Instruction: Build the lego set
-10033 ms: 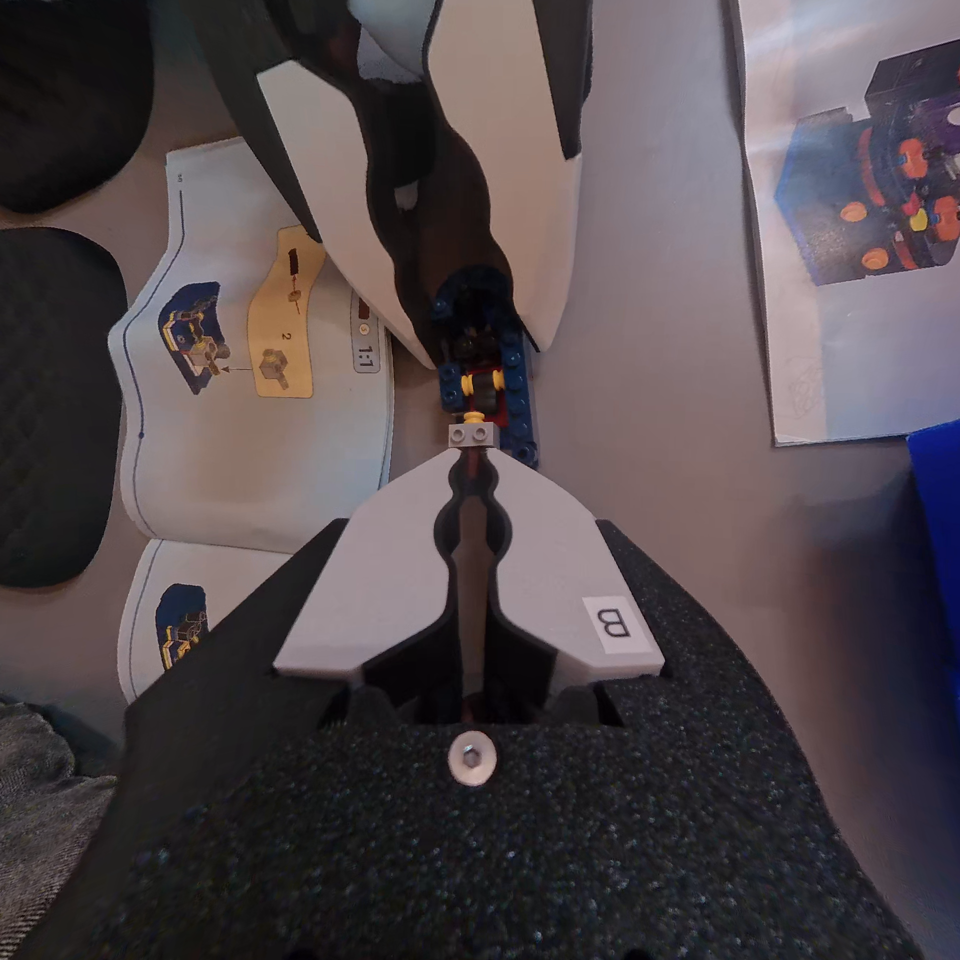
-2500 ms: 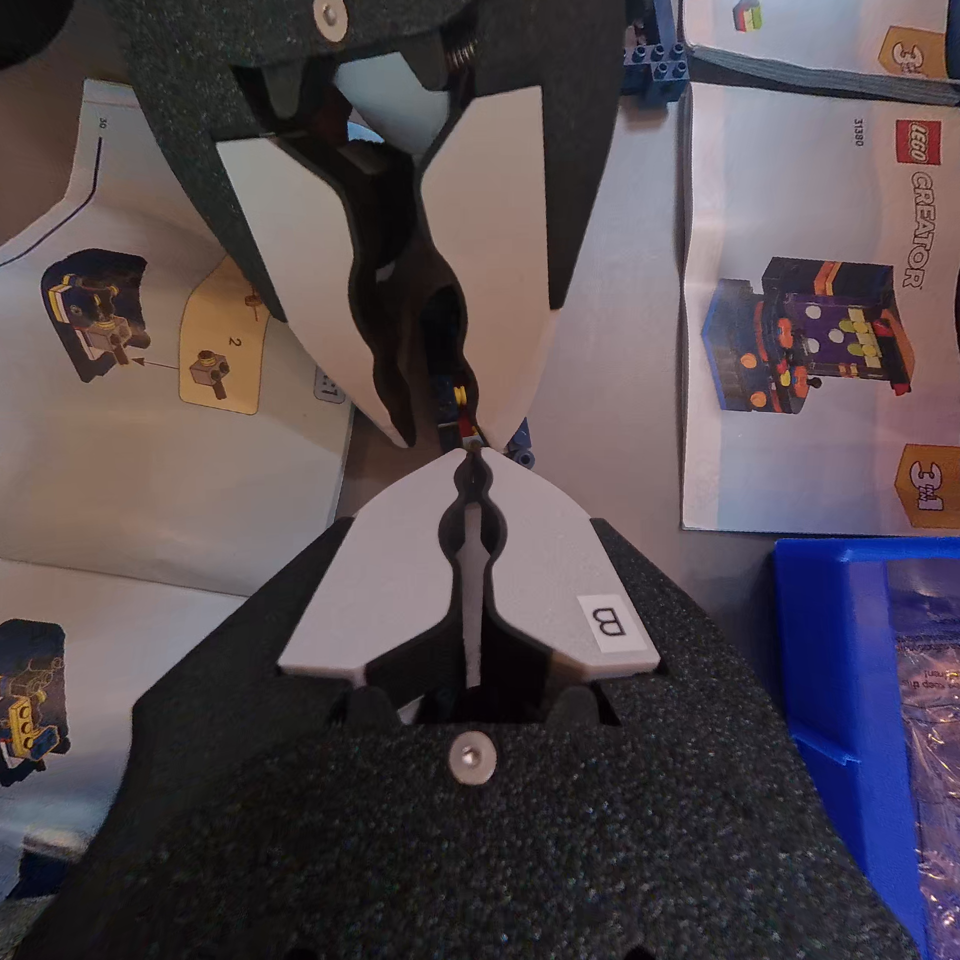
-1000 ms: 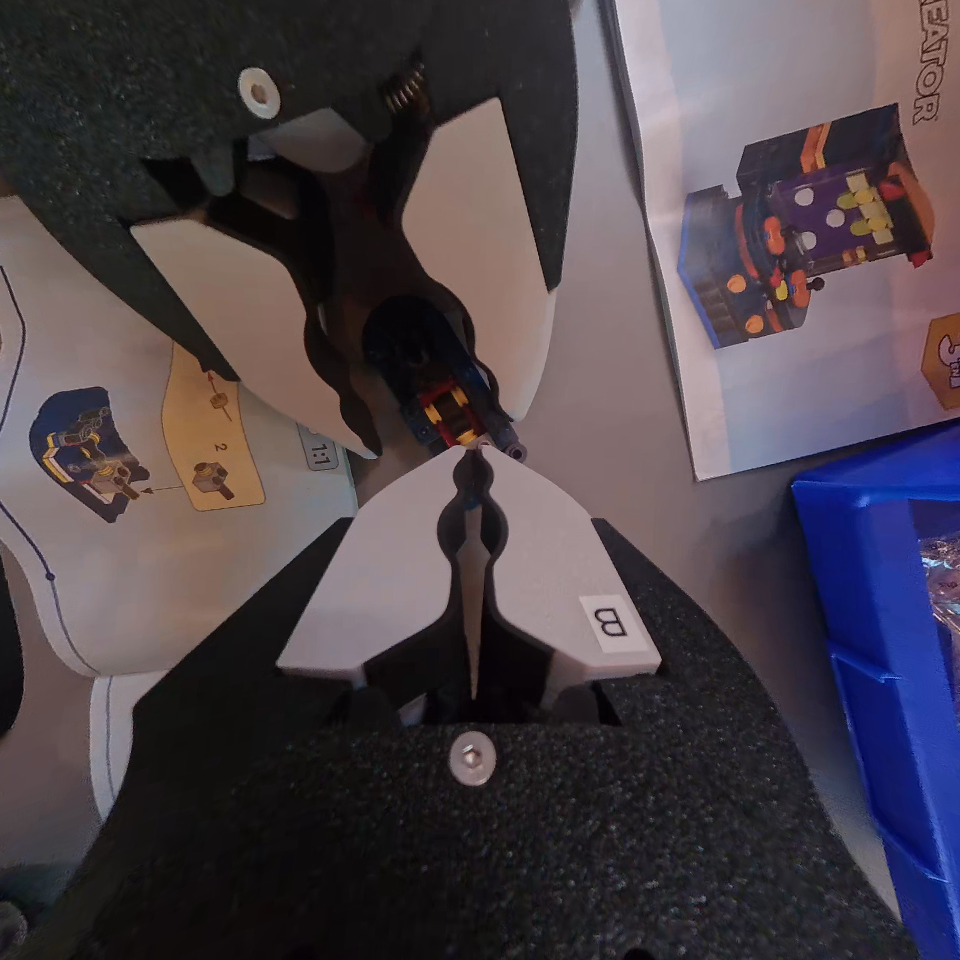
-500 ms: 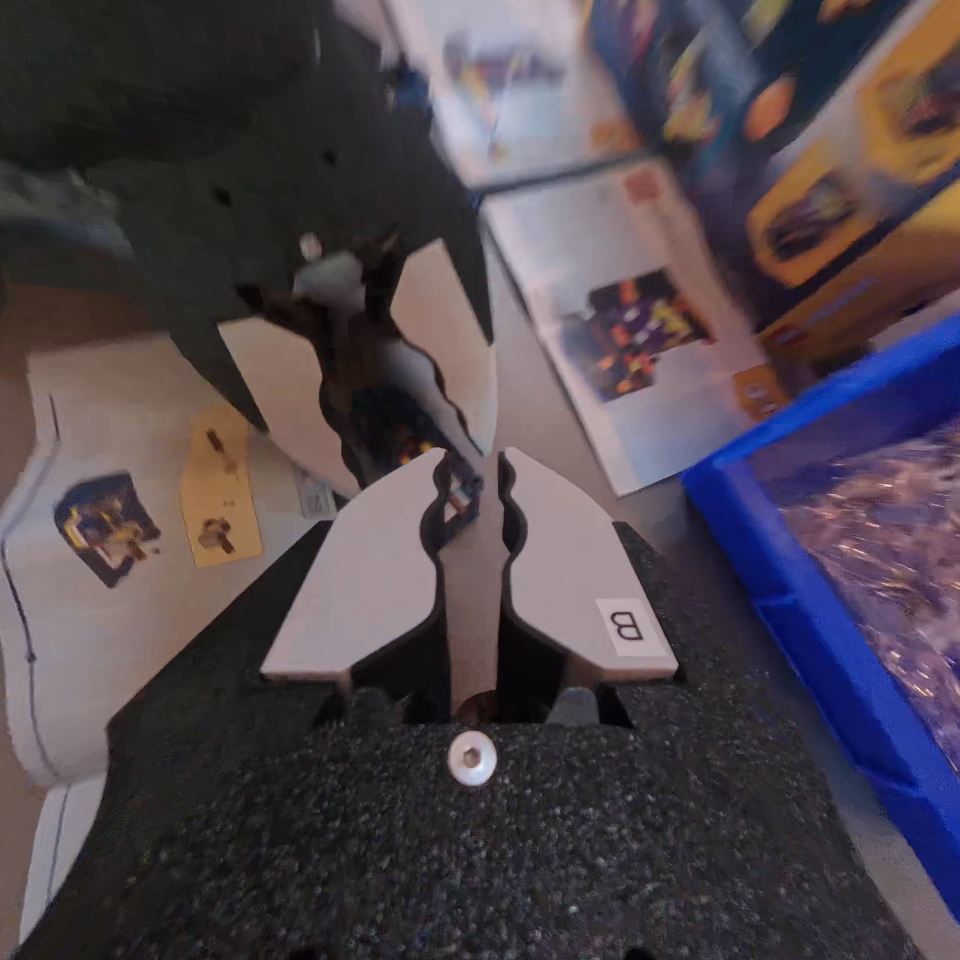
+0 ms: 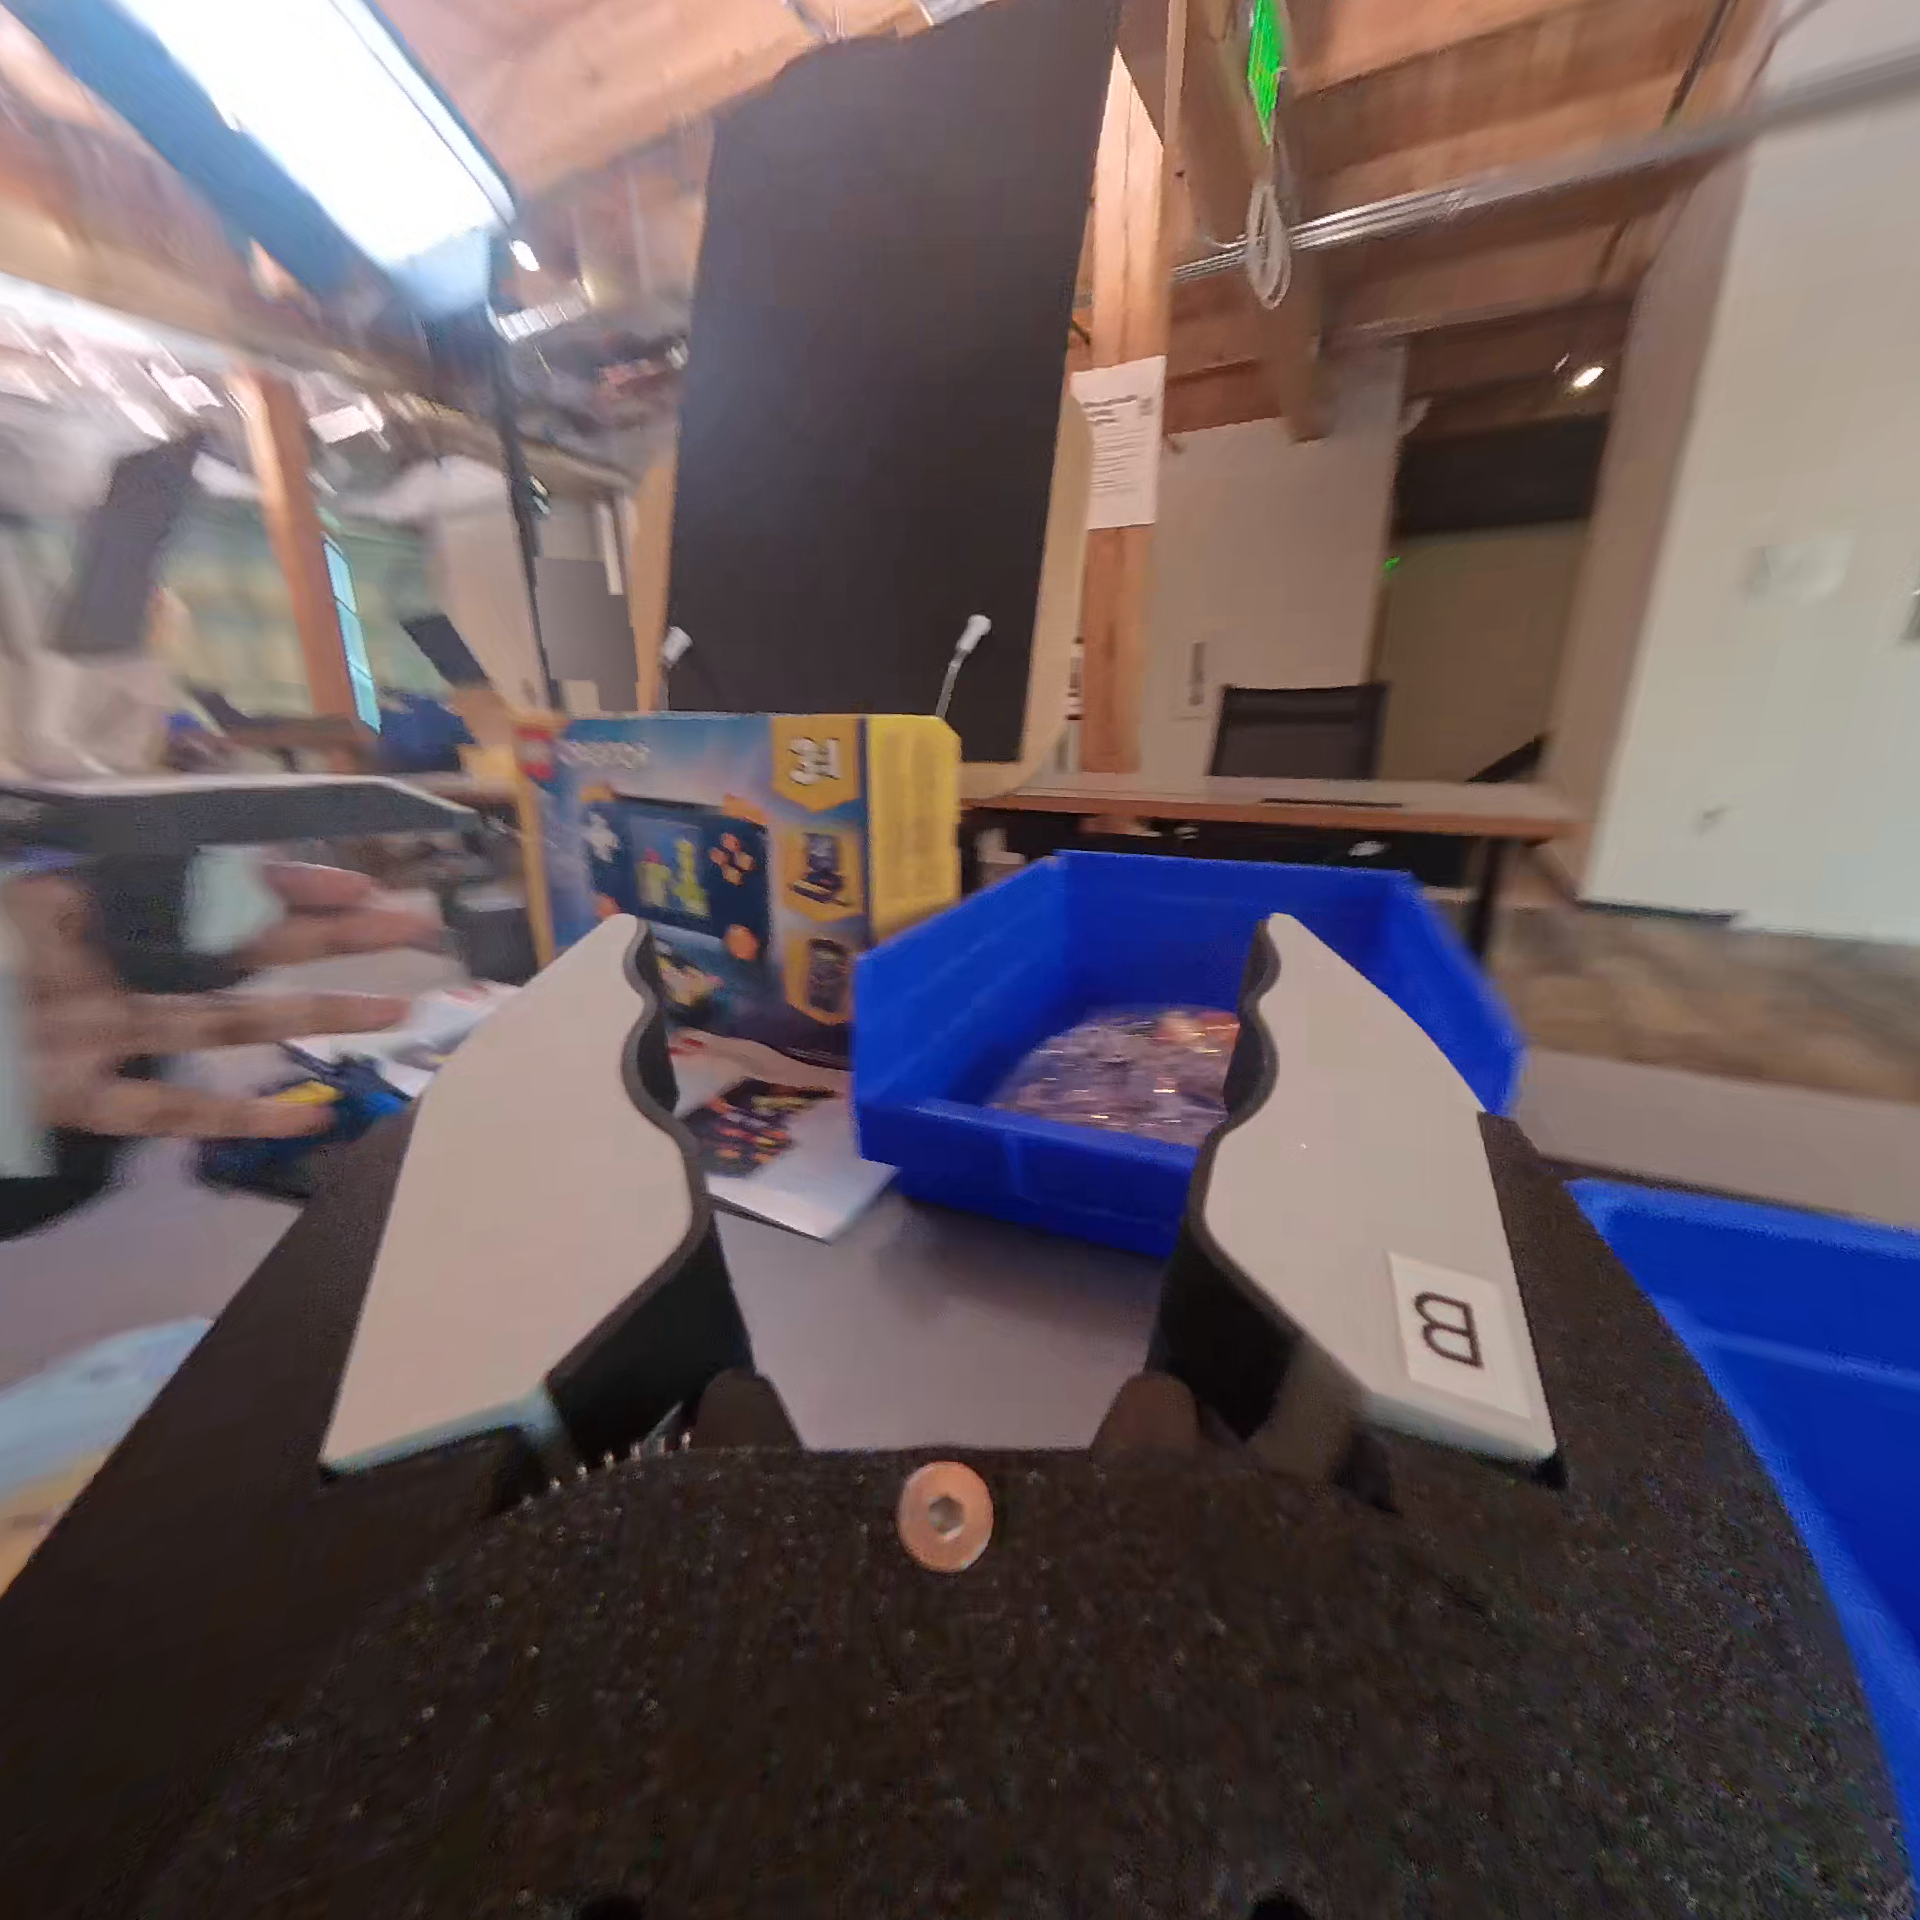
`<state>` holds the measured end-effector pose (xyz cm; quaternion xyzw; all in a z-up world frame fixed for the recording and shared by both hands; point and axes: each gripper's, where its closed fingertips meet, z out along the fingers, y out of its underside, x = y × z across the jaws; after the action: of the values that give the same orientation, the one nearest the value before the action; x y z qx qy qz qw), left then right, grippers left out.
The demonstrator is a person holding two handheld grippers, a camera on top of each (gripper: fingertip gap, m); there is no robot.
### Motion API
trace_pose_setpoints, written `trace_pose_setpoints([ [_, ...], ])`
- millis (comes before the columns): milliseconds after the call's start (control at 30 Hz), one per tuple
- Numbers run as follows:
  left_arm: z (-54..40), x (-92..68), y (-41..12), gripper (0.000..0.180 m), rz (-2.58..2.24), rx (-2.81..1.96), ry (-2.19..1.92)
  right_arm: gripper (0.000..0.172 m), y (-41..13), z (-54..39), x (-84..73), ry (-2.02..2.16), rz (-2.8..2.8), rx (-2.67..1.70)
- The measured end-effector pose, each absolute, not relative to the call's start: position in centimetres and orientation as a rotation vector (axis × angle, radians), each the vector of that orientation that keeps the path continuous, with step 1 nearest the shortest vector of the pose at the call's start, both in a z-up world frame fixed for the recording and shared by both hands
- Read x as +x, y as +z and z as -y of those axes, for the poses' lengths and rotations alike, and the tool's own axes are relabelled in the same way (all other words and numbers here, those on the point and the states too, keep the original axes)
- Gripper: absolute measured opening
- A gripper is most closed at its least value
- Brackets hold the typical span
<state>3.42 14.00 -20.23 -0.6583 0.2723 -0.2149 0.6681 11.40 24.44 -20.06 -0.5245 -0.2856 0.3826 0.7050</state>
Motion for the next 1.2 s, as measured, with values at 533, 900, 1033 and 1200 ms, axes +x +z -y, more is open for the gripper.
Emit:
trace_pose_setpoints([
  [533,-7.3,7.3,-25.7,0.043,-0.968,-1.276,-0.155,0.104,-14.6,-23.2,16.3,0.525,0.454,-0.859],
  [900,-8.0,7.4,-28.6,0.041,-1.107,-1.332,0.034,0.095,-13.9,-22.3,16.7,0.425,0.456,-0.806],
  [1033,-7.6,7.4,-26.5,0.049,-0.981,-1.291,-0.114,0.097,-13.6,-22.7,17.9,0.518,0.349,-0.825],
  [1200,-8.3,6.7,-29.0,0.039,-1.065,-1.397,-0.029,0.096,-14.9,-24.1,20.4,0.841,0.057,-0.864],
])
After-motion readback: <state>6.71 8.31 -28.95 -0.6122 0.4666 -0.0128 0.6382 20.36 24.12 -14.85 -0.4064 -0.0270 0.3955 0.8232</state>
